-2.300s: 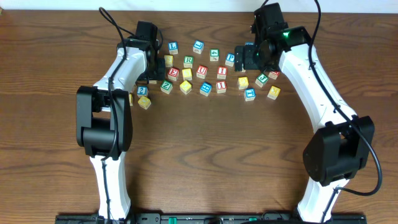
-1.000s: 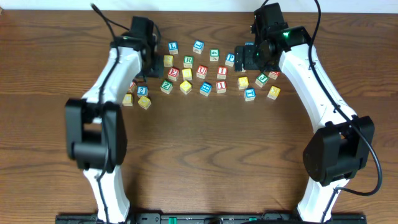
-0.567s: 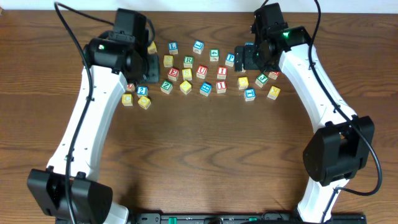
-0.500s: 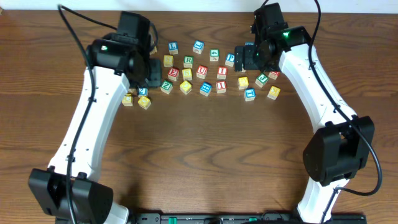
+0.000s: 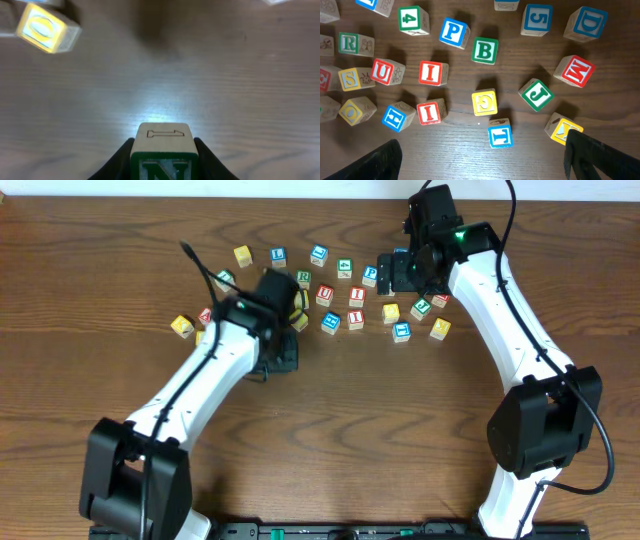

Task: Spell out NEURIPS
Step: 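Lift the green N block and carry it toward the front center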

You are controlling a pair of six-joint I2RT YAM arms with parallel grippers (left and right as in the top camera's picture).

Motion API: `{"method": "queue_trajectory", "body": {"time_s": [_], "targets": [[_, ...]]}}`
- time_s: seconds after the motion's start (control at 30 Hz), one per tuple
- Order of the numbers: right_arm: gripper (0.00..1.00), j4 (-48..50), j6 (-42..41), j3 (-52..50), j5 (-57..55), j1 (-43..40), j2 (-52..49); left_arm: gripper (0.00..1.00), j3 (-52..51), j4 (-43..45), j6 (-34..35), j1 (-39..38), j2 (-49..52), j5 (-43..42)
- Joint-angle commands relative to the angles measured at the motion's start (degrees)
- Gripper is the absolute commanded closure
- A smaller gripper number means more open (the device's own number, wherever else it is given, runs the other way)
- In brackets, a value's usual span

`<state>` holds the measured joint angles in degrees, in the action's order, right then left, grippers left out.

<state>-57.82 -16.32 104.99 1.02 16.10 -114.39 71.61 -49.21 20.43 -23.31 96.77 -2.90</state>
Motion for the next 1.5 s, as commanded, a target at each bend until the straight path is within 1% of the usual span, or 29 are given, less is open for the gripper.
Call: {"method": "queue_trajectory", "body": {"time_s": [0.0, 0.23, 0.37, 0.63, 0.77, 0.9, 1.3, 1.4, 1.43, 1.47], "targets": [[0.01, -0.07, -0.39, 1.16, -0.66, 0.50, 0.00, 0.75, -4.11, 3.78, 1.57, -0.26, 0.37, 0.37], [0.01, -0.07, -0.39, 1.16, -0.68, 0.50, 0.00, 0.75, -12.04, 14.08, 1.11, -0.24, 0.37, 2.56], [0.01, -0.07, -0.39, 1.16, -0.68, 0.50, 0.00, 0.75, -13.25, 17.22, 0.98, -0.24, 0.98, 2.54], [0.01, -0.07, -0.39, 1.16, -0.68, 0.50, 0.00, 0.74, -13.27, 17.88, -1.68, -0.11, 1.33, 2.78], [0.01, -0.07, -0.39, 1.16, -0.68, 0.50, 0.00, 0.73, -13.29, 18.97, -1.70, -0.13, 2.38, 4.94], [0.01, -0.07, -0.39, 1.16, -0.68, 0.46, 0.00, 0.74, -13.29, 19.41, -1.68, -0.13, 3.80, 4.85], [0.01, -0.07, -0.39, 1.16, -0.68, 0.55, 0.00, 0.73, -13.20, 18.88, -1.70, -0.11, 3.85, 4.61], [0.01, -0.07, -0.39, 1.16, -0.68, 0.44, 0.00, 0.72, -12.72, 17.46, -1.73, 0.26, 3.85, 4.42], [0.01, -0.07, -0.39, 1.16, -0.68, 0.46, 0.00, 0.69, -12.66, 17.09, -1.73, 0.57, 3.85, 4.33], [0.01, -0.07, -0.39, 1.16, -0.68, 0.46, 0.00, 0.68, -12.66, 16.70, -1.77, 1.03, 3.85, 3.78]]}}
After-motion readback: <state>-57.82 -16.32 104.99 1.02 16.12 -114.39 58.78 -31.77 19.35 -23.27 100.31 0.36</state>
